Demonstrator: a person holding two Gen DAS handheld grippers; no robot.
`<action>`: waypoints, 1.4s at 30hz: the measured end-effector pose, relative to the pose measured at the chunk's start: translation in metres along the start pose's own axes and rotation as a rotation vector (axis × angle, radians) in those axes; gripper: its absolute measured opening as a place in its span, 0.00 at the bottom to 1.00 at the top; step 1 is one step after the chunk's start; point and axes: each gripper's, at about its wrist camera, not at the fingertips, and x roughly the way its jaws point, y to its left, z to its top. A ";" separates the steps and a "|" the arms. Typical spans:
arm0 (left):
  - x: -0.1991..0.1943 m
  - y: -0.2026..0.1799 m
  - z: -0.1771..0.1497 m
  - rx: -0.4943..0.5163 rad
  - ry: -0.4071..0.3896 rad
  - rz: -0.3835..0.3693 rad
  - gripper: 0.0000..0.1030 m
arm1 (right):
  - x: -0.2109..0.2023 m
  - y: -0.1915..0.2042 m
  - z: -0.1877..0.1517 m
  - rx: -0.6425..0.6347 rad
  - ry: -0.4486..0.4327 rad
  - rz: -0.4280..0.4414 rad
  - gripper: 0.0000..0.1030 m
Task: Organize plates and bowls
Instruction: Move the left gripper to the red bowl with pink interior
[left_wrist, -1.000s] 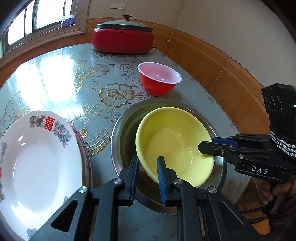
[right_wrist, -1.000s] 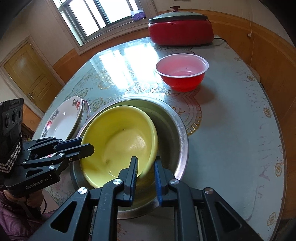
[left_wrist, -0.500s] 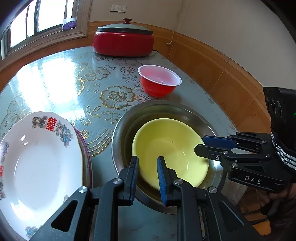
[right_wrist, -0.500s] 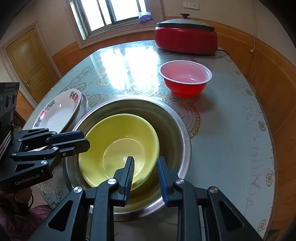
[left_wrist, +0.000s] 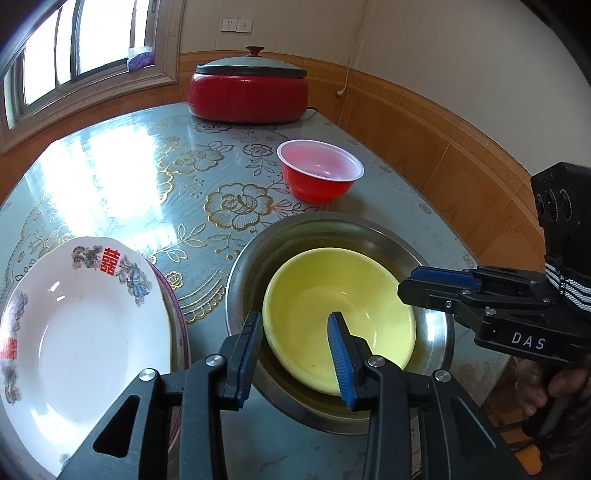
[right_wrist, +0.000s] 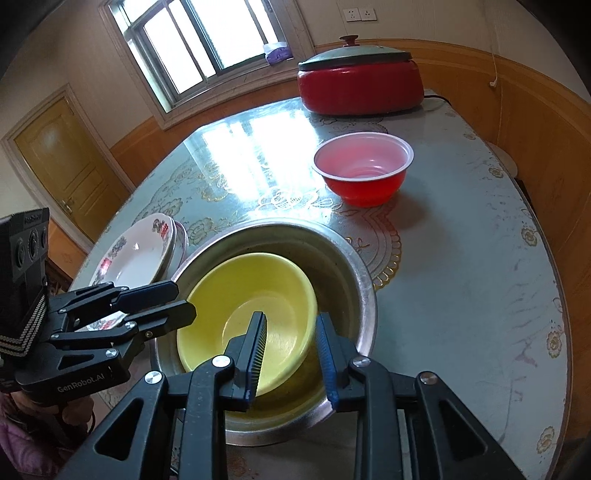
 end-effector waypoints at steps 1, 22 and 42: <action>0.000 -0.001 0.000 0.003 -0.001 0.002 0.37 | -0.003 -0.001 0.001 0.012 -0.016 0.008 0.27; 0.007 -0.016 0.027 0.072 -0.013 0.016 0.45 | -0.002 -0.048 0.029 0.226 -0.090 0.014 0.27; 0.051 0.011 0.098 -0.053 0.033 -0.008 0.46 | 0.036 -0.097 0.104 0.335 -0.106 -0.038 0.28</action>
